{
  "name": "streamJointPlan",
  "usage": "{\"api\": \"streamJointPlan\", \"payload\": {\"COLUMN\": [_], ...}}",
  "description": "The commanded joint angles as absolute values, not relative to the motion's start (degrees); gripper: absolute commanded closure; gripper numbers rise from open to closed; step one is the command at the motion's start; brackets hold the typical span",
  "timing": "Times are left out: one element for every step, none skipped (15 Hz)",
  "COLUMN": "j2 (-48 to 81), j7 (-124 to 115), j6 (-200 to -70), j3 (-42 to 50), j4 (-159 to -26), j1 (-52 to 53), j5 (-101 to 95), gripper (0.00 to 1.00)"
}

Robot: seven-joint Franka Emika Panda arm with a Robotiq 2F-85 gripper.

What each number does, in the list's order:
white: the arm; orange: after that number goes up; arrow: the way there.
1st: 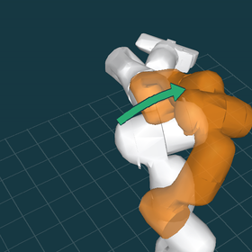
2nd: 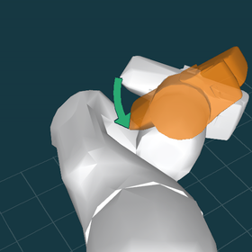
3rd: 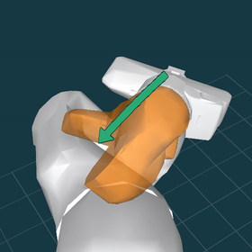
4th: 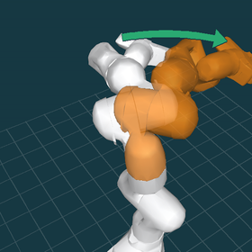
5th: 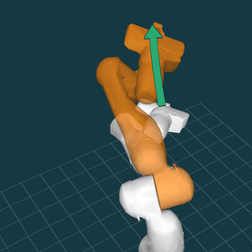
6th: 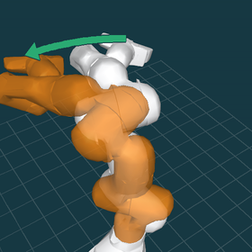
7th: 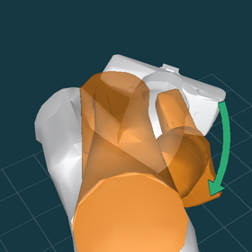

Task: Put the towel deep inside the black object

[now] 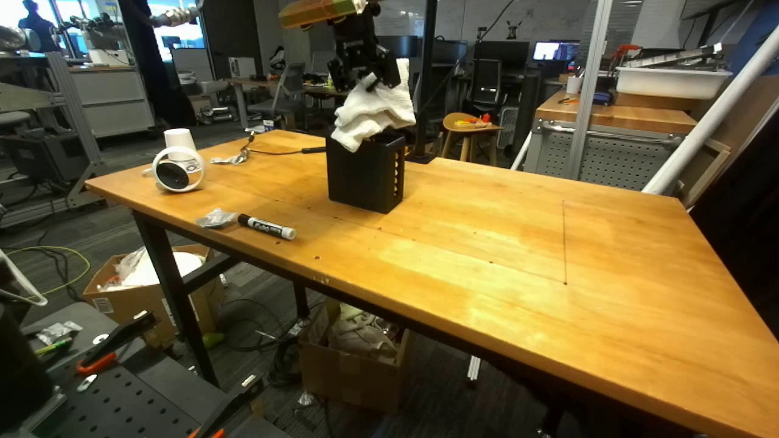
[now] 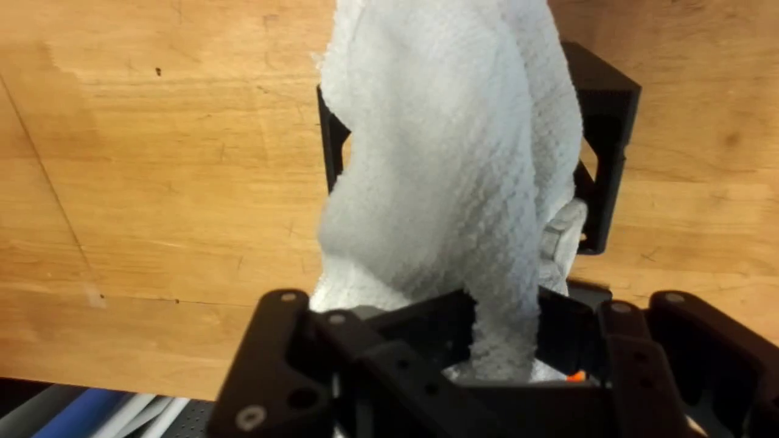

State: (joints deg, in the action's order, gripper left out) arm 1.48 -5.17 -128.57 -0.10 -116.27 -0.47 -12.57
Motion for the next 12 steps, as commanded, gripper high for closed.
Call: {"api": "streamJointPlan", "payload": {"j2": [2.82, 3.33, 4.11, 5.21, 6.22, 7.62, 8.80, 10.11, 11.41, 12.23, 13.03, 13.58], "j7": [-3.86, -3.33, -2.95, -1.70, -0.99, -0.08, 1.28, 2.43, 3.95, 5.30, 6.38, 7.56], "j6": [-128.70, -129.02, -129.60, -129.75, -130.38, -131.06, -131.36, -131.80, -132.13, -131.78, -131.13, -130.44], "j3": [0.22, 0.25, 0.29, 0.50, 0.67, 0.96, 1.20, 1.42, 1.48, 1.49, 1.41, 1.30], "j4": [-117.53, -118.47, -119.25, -119.54, -119.87, -119.74, -119.26, -118.61, -117.82, -116.95, -116.35, -115.80], "j1": [-0.46, -0.49, -0.54, -0.81, -0.98, -1.31, -1.72, -2.16, -2.67, -3.12, -3.46, -3.72], "j5": [-12.26, -11.83, -11.74, -11.57, -11.90, -11.94, -11.24, -10.34, -8.83, -7.50, -5.97, -4.60], "gripper": [0.89, 0.90, 0.90, 0.90, 0.89, 0.90, 0.89, 0.90, 0.90, 0.89, 0.90, 0.89]}}
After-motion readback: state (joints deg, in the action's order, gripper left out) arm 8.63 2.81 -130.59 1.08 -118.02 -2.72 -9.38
